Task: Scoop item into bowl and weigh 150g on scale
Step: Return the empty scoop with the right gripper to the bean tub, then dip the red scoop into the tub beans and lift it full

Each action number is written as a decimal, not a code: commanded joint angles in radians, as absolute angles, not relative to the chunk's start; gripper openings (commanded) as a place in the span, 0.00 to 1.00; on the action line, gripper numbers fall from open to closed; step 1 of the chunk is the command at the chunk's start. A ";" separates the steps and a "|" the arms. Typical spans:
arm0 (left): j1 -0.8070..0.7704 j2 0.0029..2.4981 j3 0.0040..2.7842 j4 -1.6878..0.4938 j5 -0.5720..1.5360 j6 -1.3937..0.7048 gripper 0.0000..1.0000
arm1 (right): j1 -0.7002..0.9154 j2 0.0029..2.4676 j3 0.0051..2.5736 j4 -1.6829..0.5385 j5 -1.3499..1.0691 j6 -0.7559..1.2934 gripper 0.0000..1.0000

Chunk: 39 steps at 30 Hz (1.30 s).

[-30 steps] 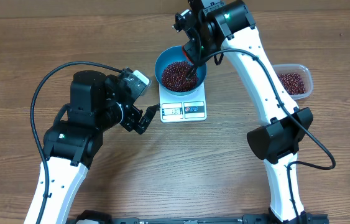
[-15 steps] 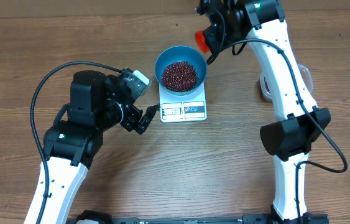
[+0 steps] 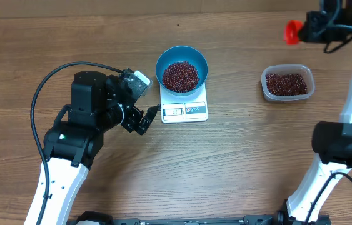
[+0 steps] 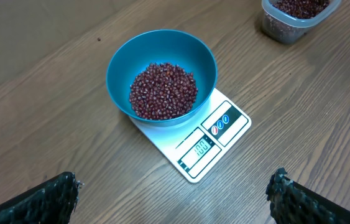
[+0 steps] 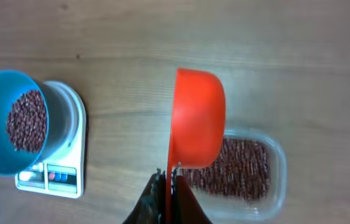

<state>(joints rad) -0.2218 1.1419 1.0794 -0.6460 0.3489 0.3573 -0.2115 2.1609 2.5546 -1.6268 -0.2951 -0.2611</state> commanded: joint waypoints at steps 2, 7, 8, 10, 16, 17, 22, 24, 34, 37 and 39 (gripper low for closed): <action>-0.216 1.145 1.078 -0.643 0.363 0.343 1.00 | -0.299 2.141 2.539 -1.675 -0.273 -0.255 0.04; -0.216 1.145 1.078 -0.643 0.363 0.343 1.00 | -0.296 2.154 2.438 -1.682 -0.197 -0.255 0.04; -0.216 1.145 1.078 -0.643 0.363 0.343 1.00 | -0.294 2.154 2.416 -1.680 -0.188 -0.255 0.04; -0.216 1.145 1.078 -0.643 0.363 0.343 1.00 | -0.294 2.154 2.378 -1.678 -0.175 -0.254 0.04; -0.216 1.145 1.078 -0.643 0.363 0.344 1.00 | -0.294 2.154 2.224 -1.621 -0.173 -0.254 0.04; -0.216 1.145 1.078 -0.643 0.363 0.343 0.99 | -0.294 2.154 2.188 -1.589 -0.173 -0.254 0.04; -0.216 1.145 1.078 -0.643 0.363 0.343 1.00 | -0.289 2.155 2.090 -1.496 -0.173 -0.254 0.04; -0.216 1.145 1.078 -0.643 0.363 0.343 1.00 | -0.288 2.155 2.064 -1.466 -0.173 -0.254 0.04; -0.216 1.145 1.078 -0.643 0.363 0.343 0.99 | -0.277 2.155 1.927 -1.351 -0.178 -0.231 0.04; -0.216 1.145 1.078 -0.643 0.363 0.343 1.00 | -0.260 2.155 1.897 -1.328 -0.215 -0.231 0.04; -0.216 1.145 1.078 -0.643 0.363 0.343 1.00 | -0.251 2.155 1.880 -1.311 -0.273 -0.231 0.04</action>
<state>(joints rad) -0.2218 1.1419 1.0794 -0.6460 0.3492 0.3573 -0.2699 2.1616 1.9171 -1.3262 -0.2104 -0.2394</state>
